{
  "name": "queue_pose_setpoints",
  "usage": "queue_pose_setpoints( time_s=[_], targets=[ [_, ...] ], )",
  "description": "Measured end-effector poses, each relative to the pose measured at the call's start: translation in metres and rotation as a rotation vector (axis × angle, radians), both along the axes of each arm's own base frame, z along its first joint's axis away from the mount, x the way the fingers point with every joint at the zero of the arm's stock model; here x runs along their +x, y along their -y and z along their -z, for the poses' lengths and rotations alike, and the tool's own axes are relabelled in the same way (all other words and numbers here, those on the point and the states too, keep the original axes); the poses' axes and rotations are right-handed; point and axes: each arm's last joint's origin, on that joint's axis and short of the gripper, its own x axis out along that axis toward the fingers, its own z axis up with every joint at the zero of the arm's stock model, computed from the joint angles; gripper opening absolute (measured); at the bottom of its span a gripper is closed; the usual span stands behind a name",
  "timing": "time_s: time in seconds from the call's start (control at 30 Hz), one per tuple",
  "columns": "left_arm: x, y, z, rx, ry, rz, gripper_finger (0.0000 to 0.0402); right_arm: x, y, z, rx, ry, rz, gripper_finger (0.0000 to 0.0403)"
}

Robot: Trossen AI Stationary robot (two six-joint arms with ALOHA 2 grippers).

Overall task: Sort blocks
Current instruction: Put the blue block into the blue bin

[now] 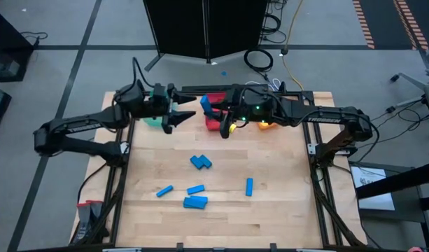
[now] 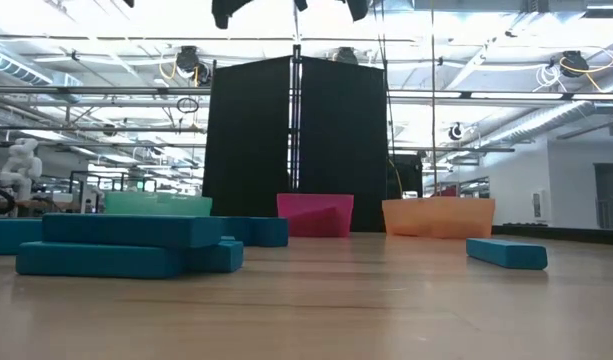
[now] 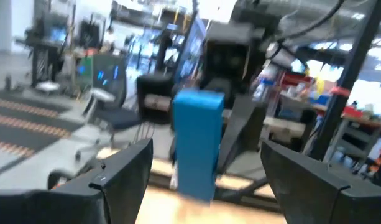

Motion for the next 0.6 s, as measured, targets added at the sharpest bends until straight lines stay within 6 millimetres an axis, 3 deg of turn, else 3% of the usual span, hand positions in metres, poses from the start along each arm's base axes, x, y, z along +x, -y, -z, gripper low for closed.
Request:
queue_pose_setpoints(
  time_s=[0.6],
  targets=[
    [0.033, -0.004, 0.011, -0.07, 0.077, 0.039, 0.0305, 0.001, -0.005, -0.001, -0.007, 0.007, -0.038, 0.0104]
  ],
)
